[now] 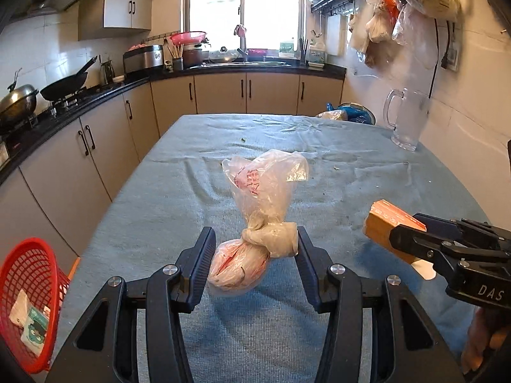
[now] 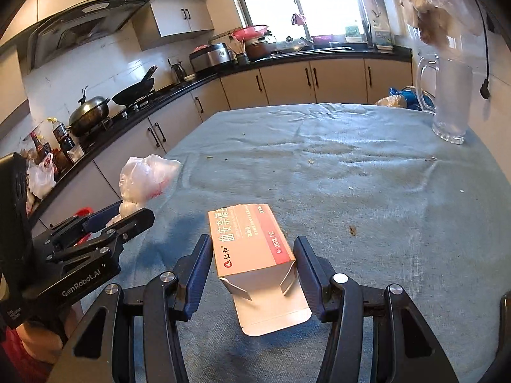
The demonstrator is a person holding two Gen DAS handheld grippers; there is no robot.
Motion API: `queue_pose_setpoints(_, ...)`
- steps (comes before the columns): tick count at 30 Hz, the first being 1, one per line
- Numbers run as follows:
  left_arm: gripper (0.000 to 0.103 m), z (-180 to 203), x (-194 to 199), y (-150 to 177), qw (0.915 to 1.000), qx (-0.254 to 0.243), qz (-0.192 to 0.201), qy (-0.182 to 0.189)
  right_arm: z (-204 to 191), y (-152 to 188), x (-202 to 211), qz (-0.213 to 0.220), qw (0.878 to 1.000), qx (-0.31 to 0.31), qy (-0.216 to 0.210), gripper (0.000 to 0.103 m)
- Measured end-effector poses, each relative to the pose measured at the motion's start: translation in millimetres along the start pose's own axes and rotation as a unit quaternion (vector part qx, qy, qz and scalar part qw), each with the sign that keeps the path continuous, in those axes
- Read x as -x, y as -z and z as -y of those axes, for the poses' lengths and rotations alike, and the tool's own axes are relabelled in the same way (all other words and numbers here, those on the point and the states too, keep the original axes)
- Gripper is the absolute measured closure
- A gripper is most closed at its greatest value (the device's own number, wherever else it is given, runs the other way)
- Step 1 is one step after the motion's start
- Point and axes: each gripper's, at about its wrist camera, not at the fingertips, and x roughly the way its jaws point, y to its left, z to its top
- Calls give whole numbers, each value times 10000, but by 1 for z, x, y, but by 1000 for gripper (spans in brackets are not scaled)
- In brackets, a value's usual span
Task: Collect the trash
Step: 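Hold the knotted bag and the pink box above the table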
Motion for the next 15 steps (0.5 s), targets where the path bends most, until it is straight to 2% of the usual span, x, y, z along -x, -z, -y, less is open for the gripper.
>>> queue_pose_setpoints(15, 54, 3, -2, 3, 9996, -130, 69, -251, -1, 1, -7, -82, 9999, 95, 70, 46)
